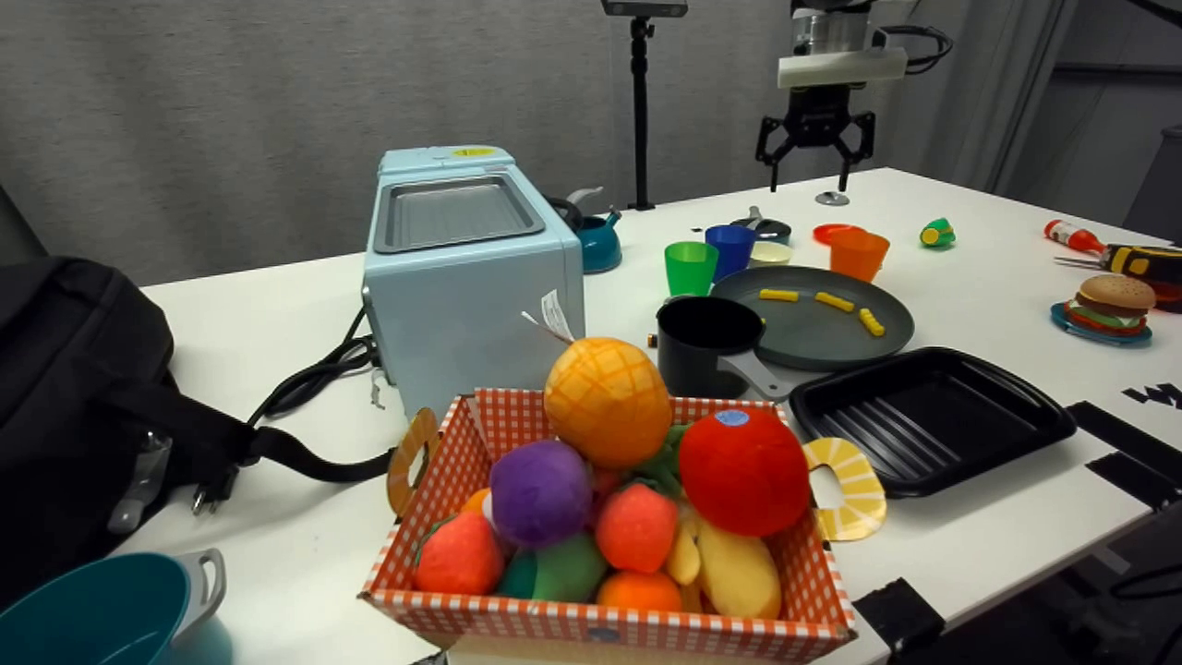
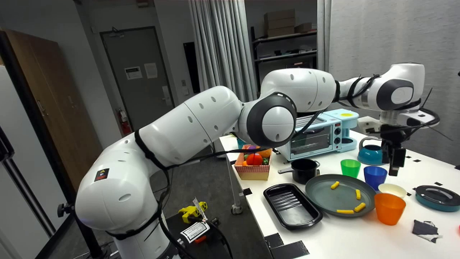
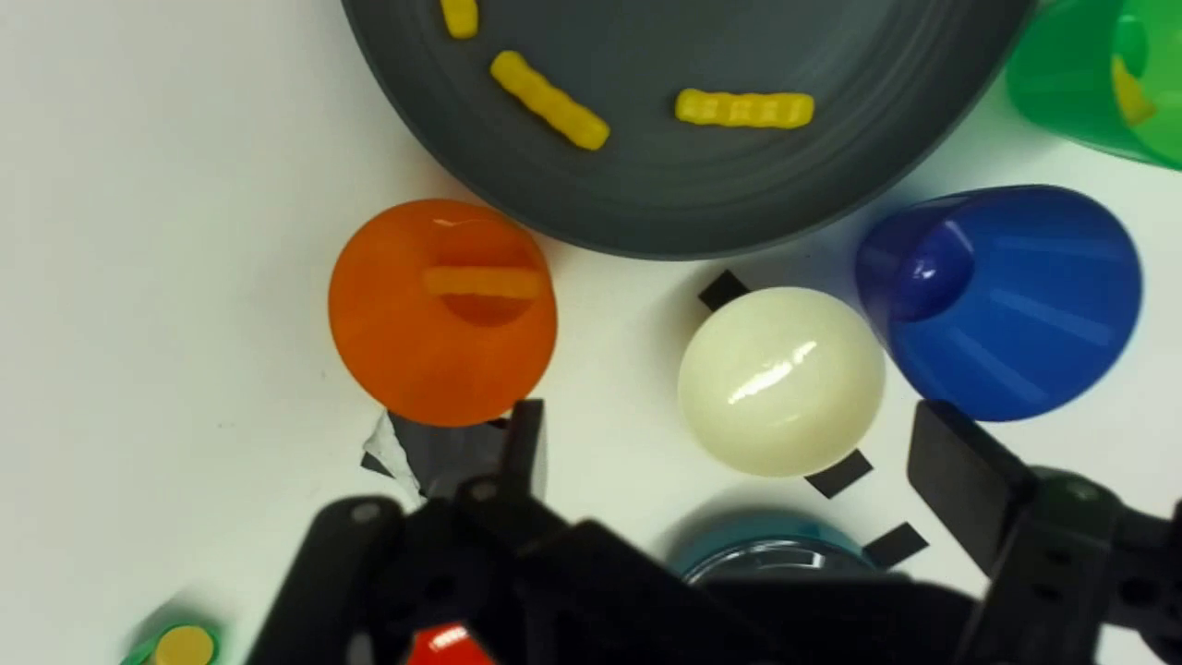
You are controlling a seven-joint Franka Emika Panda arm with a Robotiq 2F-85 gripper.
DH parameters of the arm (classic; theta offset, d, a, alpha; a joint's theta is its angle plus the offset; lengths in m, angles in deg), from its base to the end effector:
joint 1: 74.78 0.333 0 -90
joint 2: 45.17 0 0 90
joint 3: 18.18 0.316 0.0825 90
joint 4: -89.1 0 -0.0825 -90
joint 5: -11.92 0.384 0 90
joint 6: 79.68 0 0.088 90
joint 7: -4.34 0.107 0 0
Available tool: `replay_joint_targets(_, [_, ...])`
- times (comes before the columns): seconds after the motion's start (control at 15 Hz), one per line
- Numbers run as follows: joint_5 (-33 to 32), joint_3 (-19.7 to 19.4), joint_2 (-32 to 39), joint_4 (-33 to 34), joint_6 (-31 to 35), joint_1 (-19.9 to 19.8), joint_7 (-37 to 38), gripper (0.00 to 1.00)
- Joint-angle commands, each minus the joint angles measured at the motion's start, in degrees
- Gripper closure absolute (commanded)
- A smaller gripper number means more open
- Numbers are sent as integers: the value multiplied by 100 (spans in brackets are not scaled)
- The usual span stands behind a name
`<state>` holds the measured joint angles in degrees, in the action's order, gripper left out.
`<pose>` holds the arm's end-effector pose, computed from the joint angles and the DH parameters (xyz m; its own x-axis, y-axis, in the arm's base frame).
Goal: Pour the fries out of the orange cup and onto the grey plate
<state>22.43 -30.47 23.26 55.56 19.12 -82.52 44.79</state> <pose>0.7822 -0.1668 0.2676 0.5748 -0.8180 -0.0204 -0.8169 -0.5751 0.0429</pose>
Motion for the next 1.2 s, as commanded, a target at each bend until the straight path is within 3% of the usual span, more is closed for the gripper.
replay_joint_targets(0.0, [235, 264, -188, 134, -396, -147, -372, 0])
replay_joint_targets(0.4, [-48, 166, -433, -177, -1124, -236, -1741, 0])
replay_joint_targets(0.6, [-135, 134, -487, -289, -1183, -331, -2475, 0])
replay_joint_targets(1.13, [146, 279, -641, -459, -1102, -515, -3140, 0])
